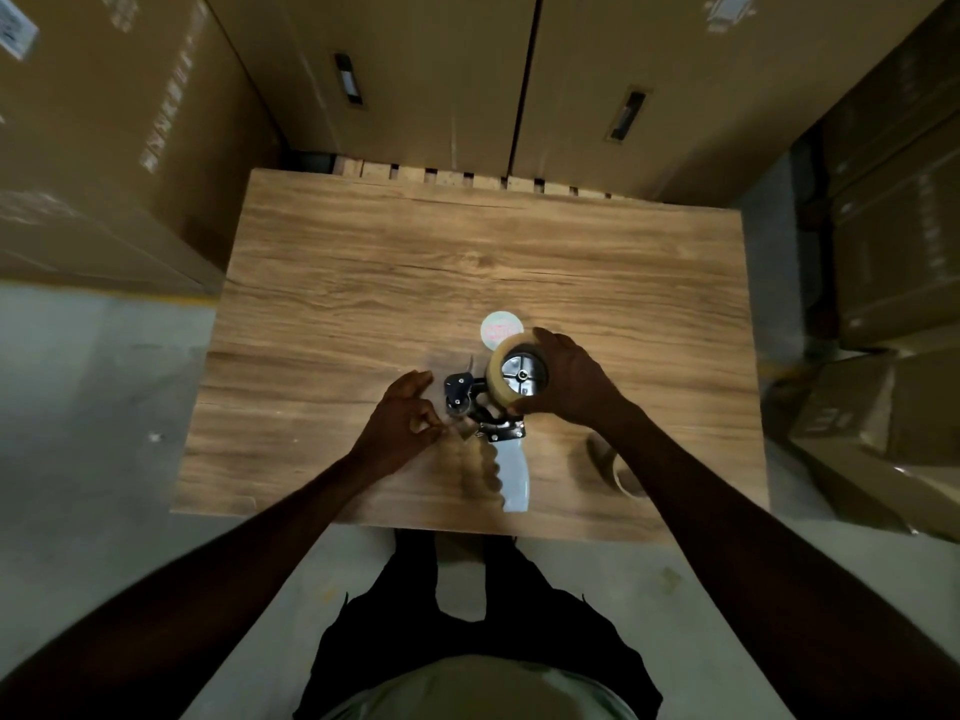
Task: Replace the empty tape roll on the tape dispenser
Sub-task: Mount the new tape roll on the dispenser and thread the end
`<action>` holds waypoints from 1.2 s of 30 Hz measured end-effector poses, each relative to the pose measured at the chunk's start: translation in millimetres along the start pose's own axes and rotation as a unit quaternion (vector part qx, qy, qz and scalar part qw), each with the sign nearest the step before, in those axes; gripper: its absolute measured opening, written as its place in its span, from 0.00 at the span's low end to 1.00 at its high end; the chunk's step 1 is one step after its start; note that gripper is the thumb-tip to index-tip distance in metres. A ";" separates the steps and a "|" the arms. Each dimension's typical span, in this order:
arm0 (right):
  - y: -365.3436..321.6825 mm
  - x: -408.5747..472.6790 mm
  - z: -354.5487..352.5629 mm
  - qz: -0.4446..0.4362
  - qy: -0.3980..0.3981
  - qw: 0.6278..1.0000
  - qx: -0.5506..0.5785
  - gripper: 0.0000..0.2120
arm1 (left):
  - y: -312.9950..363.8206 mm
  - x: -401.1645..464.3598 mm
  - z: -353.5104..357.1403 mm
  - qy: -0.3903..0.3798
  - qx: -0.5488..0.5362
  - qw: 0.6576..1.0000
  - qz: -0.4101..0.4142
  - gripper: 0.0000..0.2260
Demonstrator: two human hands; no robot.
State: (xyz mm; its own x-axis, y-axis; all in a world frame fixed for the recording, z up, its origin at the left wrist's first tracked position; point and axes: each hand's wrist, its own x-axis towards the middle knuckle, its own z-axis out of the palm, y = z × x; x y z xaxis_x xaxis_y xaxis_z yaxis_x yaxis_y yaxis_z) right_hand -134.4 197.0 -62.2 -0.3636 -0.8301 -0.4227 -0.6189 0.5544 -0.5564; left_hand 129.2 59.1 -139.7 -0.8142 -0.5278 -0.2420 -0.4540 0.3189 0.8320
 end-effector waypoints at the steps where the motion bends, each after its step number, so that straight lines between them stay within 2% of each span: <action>1: 1.5 -0.4 -0.6 -0.002 -0.005 1.000 0.008 0.62 | 1.4 0.1 -0.4 -0.001 0.005 1.000 -0.002 0.07; 3: 10.3 -0.1 -1.2 0.003 -0.013 0.999 0.036 0.64 | 3.7 0.3 -1.4 0.002 0.011 1.000 -0.006 0.07; 6: 24.8 -4.9 -3.9 0.004 0.003 0.998 0.069 0.58 | 5.5 0.1 -3.2 0.008 0.004 1.000 -0.012 0.05; 15: 29.5 -13.4 -1.7 -0.023 0.055 0.995 0.084 0.55 | 0.8 1.3 -2.7 0.021 0.002 1.000 0.007 0.05; 19: 33.4 -11.6 2.1 -0.016 0.050 0.994 0.097 0.55 | 3.7 1.1 -4.2 0.026 0.019 0.999 0.009 0.09; 29: 41.7 -8.5 8.6 -0.030 0.053 0.992 0.113 0.55 | 3.8 4.7 -5.0 -0.012 0.190 0.981 0.027 0.08; 33: 43.8 -4.1 11.4 -0.033 0.045 0.993 0.106 0.55 | -4.4 5.3 -2.1 -0.015 0.200 0.980 0.016 0.07; 36: 42.2 -1.2 7.4 -0.044 0.049 0.995 0.072 0.53 | -8.4 6.8 -1.2 -0.017 0.202 0.979 0.015 0.12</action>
State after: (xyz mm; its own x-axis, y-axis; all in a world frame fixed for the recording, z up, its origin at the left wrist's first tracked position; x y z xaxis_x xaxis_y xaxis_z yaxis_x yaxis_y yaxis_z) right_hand -155.0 221.8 -90.5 -0.3837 -0.8733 -0.3003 -0.5472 0.4770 -0.6878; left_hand 127.9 51.9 -147.7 -0.8381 -0.4890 -0.2416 -0.5294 0.6229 0.5760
